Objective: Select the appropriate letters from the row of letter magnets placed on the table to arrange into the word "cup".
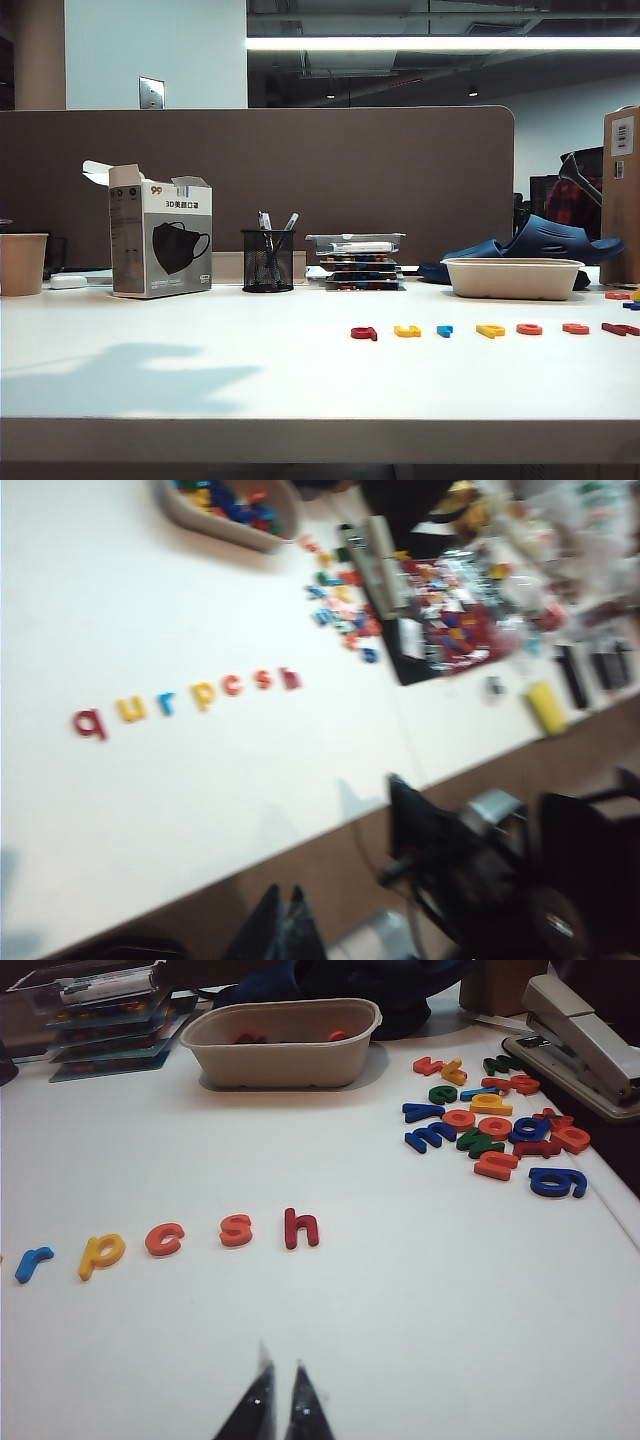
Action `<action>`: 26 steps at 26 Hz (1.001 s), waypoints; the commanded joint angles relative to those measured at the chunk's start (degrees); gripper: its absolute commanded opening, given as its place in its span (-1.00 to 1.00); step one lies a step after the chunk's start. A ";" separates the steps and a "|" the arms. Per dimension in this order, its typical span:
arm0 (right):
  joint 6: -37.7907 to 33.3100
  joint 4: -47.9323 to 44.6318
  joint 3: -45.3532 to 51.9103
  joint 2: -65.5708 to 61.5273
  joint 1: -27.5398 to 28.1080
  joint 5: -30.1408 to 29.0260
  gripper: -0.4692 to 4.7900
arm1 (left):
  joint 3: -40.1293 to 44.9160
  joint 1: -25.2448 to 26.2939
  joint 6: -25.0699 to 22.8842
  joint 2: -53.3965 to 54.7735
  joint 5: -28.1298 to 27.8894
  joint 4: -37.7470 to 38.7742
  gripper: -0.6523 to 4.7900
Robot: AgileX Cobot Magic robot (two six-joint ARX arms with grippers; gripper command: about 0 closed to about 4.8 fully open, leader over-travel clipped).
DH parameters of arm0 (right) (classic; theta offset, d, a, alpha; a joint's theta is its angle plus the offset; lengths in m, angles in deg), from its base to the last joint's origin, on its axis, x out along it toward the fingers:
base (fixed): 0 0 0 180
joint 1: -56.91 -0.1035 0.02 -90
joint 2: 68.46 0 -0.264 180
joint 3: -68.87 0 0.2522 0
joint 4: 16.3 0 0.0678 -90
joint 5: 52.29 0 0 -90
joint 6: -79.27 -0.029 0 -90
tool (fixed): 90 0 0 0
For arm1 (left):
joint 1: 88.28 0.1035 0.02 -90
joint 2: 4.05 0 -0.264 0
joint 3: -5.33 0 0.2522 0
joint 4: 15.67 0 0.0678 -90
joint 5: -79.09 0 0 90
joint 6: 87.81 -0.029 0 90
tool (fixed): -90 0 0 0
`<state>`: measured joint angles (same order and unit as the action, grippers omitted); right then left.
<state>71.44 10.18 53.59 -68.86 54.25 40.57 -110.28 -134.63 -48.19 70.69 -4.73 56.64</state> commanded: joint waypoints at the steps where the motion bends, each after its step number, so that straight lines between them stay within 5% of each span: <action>1: 0.15 -0.79 -0.02 0.55 0.00 0.22 -0.74 | -0.22 -4.37 2.05 2.21 -8.15 -1.18 -0.78; 12: 0.15 -0.81 -0.02 0.55 -0.04 0.20 -0.74 | -0.22 -14.58 2.75 4.79 -27.52 -1.40 -0.78; 26: 0.15 -1.05 -0.22 0.55 -0.04 0.02 -0.74 | -0.22 -15.65 3.89 4.81 -28.02 -1.64 -0.78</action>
<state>71.44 10.18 53.59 -68.86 54.25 40.57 -110.28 -150.26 -44.43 75.68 -32.45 55.74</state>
